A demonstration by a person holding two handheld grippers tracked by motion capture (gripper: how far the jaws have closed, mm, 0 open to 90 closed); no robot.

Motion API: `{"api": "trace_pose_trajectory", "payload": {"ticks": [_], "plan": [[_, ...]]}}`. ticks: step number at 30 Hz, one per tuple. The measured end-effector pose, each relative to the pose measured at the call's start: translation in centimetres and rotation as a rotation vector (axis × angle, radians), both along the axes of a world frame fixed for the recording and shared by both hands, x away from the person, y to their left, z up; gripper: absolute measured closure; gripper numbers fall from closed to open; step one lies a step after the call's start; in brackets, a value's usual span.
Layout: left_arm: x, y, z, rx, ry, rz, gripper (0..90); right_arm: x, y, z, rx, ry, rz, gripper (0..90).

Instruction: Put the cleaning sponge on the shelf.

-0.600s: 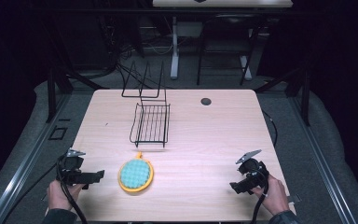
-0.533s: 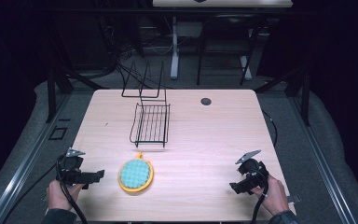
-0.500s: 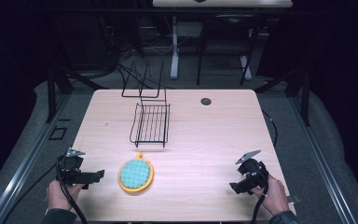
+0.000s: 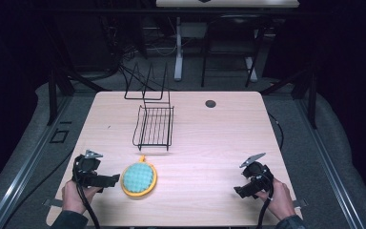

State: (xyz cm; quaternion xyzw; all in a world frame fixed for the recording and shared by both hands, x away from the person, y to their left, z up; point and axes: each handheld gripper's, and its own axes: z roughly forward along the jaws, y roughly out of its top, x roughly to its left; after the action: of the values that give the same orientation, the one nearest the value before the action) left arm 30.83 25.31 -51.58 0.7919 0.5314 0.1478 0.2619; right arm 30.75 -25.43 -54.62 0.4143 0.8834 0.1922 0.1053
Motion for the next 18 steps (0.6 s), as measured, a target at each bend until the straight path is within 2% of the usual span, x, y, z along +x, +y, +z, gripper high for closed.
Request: {"api": "trace_pose_trajectory", "payload": {"ticks": [4, 12, 16, 18], "plan": [[0.4, -0.6, -0.1, 0.001, 0.006, -0.016, 0.0, 0.0, 0.2, 0.0, -0.001, 0.003, 0.000, 10.3], [1.0, -2.2, -0.6, -0.020, 0.007, -0.038, 0.0, -0.2, 0.8, 0.4, -0.016, -0.039, 0.000, 11.0], [1.6, -2.4, -0.9, -0.040, 0.014, -0.036, 0.1, -0.1, 0.8, 0.4, -0.013, -0.034, 0.000, 12.6], [1.8, -2.6, -1.1, -0.041, 0.021, -0.034, 3.3, -0.1, 0.7, 0.4, -0.014, -0.029, 0.000, 13.3]]}}
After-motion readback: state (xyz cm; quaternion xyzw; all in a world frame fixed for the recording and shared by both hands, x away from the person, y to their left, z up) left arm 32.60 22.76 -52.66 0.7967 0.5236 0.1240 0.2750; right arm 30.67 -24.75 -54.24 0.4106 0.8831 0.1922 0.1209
